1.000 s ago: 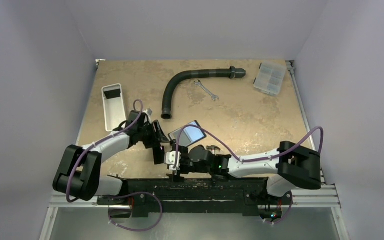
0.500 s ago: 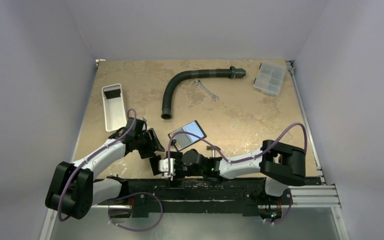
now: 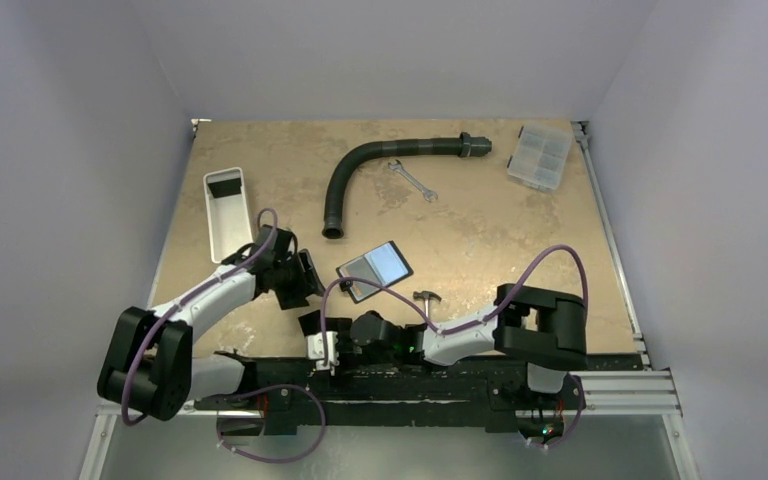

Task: Put the credit cards into the card holder
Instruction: Move the credit card to the corner of the board, then pick up the credit card at the corner of the board.

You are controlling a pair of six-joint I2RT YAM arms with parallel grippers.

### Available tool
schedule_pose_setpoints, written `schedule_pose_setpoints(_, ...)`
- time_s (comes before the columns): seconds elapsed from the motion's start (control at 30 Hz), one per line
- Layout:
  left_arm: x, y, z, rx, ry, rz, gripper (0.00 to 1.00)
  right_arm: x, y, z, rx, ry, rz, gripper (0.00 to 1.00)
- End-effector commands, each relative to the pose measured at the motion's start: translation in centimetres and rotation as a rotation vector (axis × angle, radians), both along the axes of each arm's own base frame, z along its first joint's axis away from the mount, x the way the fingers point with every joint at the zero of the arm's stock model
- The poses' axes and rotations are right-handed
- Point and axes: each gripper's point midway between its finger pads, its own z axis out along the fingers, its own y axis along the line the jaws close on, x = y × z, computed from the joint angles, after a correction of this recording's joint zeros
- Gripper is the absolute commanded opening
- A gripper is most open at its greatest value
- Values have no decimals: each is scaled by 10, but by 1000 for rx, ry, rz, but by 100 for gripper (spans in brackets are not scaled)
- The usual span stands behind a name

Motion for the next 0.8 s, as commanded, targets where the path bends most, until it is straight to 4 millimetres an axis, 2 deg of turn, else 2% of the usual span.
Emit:
schedule_pose_setpoints(0.0,18,-6,-2,5,-49,-58,56,11,19,23,78,-80,-11,84)
schedule_pose_setpoints(0.13,4,1,-17,34,-3,-46,56,18,21,12,36,-127,-20,84)
schedule_pose_setpoints(0.3,-5,6,-12,53,-2,8,56,26,20,8,37,-152,-56,82)
schedule_pose_setpoints(0.77,-29,-6,-12,31,39,-29,56,30,17,-7,-17,-198,-42,79)
